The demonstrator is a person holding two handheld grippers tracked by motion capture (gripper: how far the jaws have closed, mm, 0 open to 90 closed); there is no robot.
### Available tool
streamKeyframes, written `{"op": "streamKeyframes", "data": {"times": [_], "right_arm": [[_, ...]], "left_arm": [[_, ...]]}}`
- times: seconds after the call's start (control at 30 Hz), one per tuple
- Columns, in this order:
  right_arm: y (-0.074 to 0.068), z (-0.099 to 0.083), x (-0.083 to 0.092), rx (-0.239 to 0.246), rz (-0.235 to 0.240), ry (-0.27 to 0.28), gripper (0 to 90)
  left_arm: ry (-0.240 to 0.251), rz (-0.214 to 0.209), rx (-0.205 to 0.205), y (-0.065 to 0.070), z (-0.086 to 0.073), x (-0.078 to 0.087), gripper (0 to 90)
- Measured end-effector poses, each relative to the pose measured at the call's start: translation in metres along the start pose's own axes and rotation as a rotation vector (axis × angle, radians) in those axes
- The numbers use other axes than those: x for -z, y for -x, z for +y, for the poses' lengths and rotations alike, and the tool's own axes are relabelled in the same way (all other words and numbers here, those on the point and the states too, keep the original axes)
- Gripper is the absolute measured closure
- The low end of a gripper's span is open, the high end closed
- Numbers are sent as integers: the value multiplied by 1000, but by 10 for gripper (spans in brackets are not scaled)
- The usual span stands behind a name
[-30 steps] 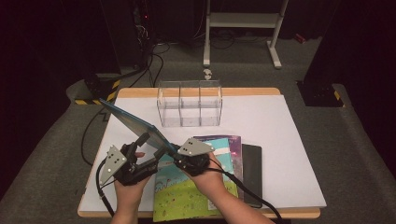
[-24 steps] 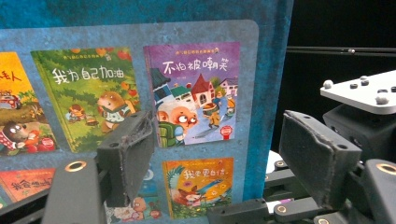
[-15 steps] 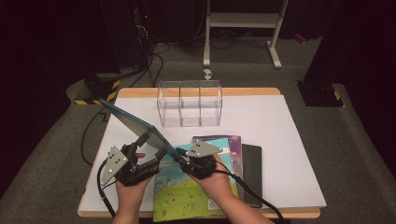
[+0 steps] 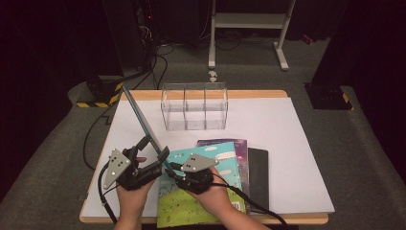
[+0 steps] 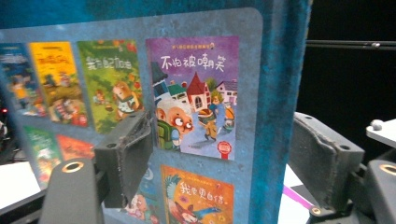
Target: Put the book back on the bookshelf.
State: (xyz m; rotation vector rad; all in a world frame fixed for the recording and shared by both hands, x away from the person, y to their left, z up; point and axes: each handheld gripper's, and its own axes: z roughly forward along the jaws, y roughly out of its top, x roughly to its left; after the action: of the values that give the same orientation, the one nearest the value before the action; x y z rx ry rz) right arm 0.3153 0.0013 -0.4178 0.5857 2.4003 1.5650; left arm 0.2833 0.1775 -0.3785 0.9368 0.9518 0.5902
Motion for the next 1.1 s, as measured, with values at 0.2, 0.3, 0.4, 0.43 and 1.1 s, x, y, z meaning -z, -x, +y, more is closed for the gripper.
{"op": "streamKeyframes", "data": {"times": [0.2,0.3,0.4,0.43,1.1], "right_arm": [[-4,0,1,8,13,0,679],[-5,0,12,12,4,8,657],[-3,-1,26,15,-13,24,637],[-1,-2,33,16,-24,30,632],[98,-103,166,-124,-524,93,583]], "left_arm": [[-13,25,-25,-2,1,0,312],[-13,28,-29,-2,1,1,315],[-19,26,-30,-2,1,1,320],[-18,25,-26,-2,2,1,325],[-57,11,-9,-10,10,5,383]]}}
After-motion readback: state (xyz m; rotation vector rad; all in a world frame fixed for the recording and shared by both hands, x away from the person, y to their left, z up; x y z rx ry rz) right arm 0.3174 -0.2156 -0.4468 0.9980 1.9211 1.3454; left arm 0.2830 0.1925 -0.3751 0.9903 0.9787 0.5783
